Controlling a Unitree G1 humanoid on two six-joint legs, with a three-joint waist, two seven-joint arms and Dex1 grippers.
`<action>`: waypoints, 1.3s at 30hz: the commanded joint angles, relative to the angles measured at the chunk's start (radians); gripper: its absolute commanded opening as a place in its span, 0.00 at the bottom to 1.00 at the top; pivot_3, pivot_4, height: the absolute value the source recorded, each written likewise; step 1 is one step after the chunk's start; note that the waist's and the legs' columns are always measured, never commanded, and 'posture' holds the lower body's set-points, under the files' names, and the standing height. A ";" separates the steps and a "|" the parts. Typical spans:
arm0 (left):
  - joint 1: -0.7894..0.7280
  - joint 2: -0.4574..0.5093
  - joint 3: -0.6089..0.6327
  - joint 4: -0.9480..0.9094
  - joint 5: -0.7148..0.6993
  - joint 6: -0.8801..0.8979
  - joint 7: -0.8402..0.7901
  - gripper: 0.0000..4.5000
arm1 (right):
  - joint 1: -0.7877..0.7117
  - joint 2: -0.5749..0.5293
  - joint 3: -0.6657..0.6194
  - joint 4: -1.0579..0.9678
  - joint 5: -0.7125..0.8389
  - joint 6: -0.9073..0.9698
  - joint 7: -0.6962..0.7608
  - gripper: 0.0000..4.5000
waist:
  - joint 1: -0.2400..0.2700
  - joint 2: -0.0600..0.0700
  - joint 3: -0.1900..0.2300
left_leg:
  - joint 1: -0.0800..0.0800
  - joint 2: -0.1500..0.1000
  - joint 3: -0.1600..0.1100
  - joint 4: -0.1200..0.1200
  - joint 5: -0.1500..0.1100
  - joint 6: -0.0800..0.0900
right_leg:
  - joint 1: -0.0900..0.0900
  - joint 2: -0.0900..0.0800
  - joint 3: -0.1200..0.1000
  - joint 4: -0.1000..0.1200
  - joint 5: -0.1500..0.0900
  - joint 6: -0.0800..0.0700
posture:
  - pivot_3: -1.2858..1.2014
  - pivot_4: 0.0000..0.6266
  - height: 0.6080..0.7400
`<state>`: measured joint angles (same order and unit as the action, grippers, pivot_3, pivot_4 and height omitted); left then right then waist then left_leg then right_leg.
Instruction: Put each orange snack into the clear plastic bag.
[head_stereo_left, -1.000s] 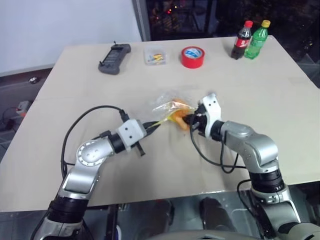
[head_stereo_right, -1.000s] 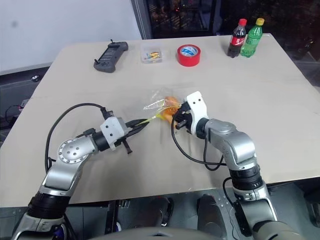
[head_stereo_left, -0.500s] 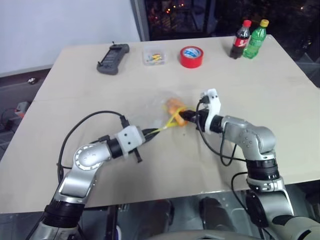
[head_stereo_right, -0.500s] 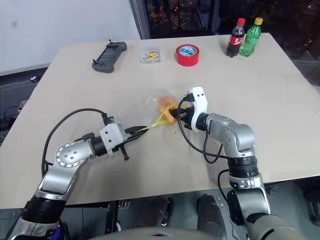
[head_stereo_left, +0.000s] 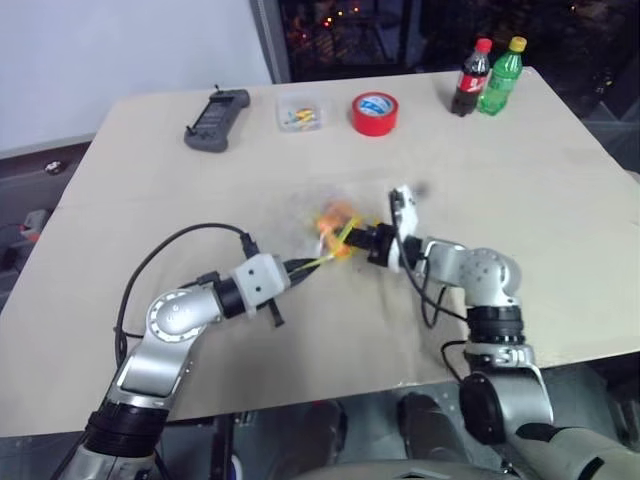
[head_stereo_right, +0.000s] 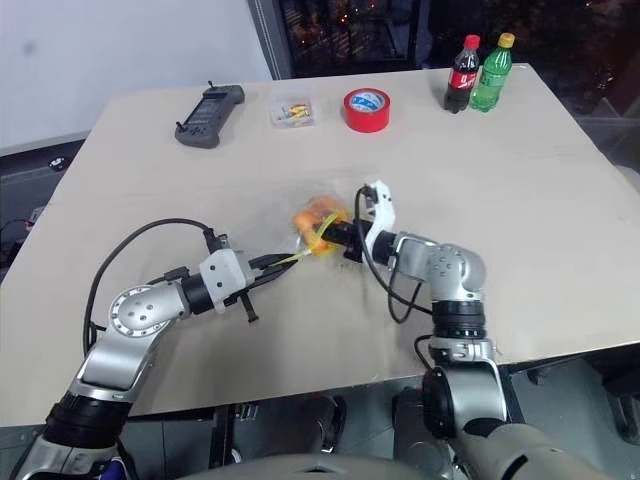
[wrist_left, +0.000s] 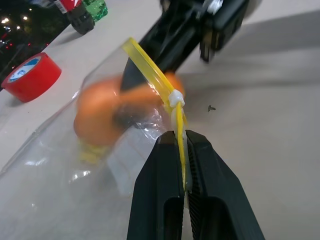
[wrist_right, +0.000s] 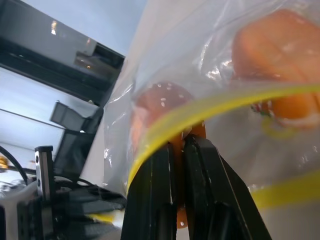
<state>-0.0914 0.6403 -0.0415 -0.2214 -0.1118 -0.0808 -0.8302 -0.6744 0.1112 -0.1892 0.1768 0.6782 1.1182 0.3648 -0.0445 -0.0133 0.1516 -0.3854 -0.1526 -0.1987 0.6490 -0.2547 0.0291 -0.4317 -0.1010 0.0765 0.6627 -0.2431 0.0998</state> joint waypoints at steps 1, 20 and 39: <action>0.010 -0.006 0.011 -0.041 -0.002 -0.026 0.019 0.00 | -0.031 0.032 0.039 0.015 -0.053 -0.144 -0.013 0.00 | 0.000 0.000 0.000 | 0.000 0.000 0.000 0.000 0.000 0.000 | 0.000 0.000 0.000 0.000 0.000 0.000 | 0.52 0.24 1.00; -0.137 -0.127 0.197 -0.054 -0.316 0.349 0.171 0.00 | 0.155 -0.460 0.461 -0.435 -0.493 -0.671 0.288 0.59 | 0.005 0.000 0.000 | 0.000 -0.001 -0.001 0.002 0.000 0.000 | 0.000 0.000 -0.002 -0.001 0.000 0.000 | 0.52 0.24 1.00; -0.180 -0.100 0.213 -0.072 -0.370 0.408 0.155 0.00 | -0.057 -0.451 0.577 0.111 -0.889 -1.151 0.162 0.41 | 0.004 -0.001 0.000 | -0.001 0.000 0.000 0.002 0.000 0.000 | 0.000 0.000 0.000 -0.001 0.000 0.000 | 0.52 0.24 1.00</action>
<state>-0.2586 0.5279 0.1485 -0.2457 -0.4715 0.3375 -0.6750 -0.7019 -0.3438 0.4220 0.3042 -0.2304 0.0088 0.5131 -0.0407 -0.0143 0.1515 -0.3860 -0.1525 -0.1985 0.6509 -0.2545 0.0287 -0.4316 -0.1005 0.0766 0.6619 -0.2431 0.0999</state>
